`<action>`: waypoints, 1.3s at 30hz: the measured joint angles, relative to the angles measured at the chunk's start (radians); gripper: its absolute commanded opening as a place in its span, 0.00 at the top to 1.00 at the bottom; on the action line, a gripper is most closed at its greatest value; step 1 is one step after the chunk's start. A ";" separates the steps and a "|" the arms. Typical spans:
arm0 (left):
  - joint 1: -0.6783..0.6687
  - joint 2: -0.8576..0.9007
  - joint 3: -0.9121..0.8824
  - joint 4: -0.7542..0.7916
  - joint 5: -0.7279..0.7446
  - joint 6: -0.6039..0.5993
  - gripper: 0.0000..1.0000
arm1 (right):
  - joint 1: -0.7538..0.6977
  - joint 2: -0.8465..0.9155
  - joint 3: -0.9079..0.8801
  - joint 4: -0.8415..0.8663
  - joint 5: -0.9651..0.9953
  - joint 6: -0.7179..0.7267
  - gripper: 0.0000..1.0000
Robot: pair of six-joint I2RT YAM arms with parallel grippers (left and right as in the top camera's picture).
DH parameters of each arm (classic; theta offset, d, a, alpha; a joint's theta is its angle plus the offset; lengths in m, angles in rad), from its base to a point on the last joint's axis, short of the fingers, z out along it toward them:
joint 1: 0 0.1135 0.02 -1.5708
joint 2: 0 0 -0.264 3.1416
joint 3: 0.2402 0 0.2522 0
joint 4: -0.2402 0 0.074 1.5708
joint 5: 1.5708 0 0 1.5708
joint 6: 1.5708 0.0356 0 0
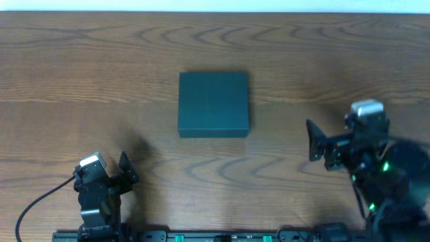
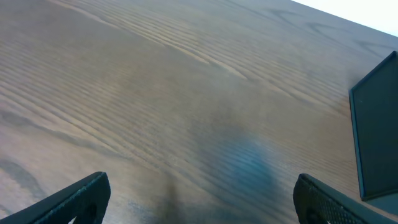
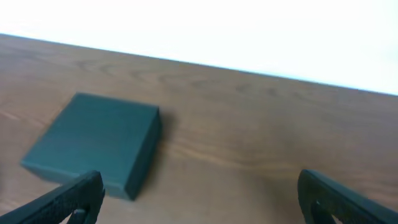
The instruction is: Pack container
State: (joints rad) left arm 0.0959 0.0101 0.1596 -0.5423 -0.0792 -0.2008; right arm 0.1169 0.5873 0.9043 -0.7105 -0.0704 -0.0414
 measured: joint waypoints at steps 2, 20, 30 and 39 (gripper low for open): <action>0.000 0.000 0.000 -0.001 0.002 0.000 0.05 | -0.015 -0.084 -0.130 0.035 0.018 -0.005 0.01; 0.000 0.000 0.000 0.000 0.002 0.000 0.05 | -0.023 -0.554 -0.632 0.072 0.041 -0.015 0.01; 0.000 0.000 0.000 -0.001 0.002 0.000 0.05 | -0.023 -0.575 -0.652 -0.040 0.041 -0.015 0.01; 0.000 0.000 0.000 0.000 0.002 0.000 0.05 | -0.023 -0.575 -0.726 -0.026 0.041 -0.015 0.01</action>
State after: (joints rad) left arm 0.0959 0.0101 0.1596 -0.5426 -0.0776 -0.2012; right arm 0.0937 0.0120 0.1783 -0.7364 -0.0292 -0.0566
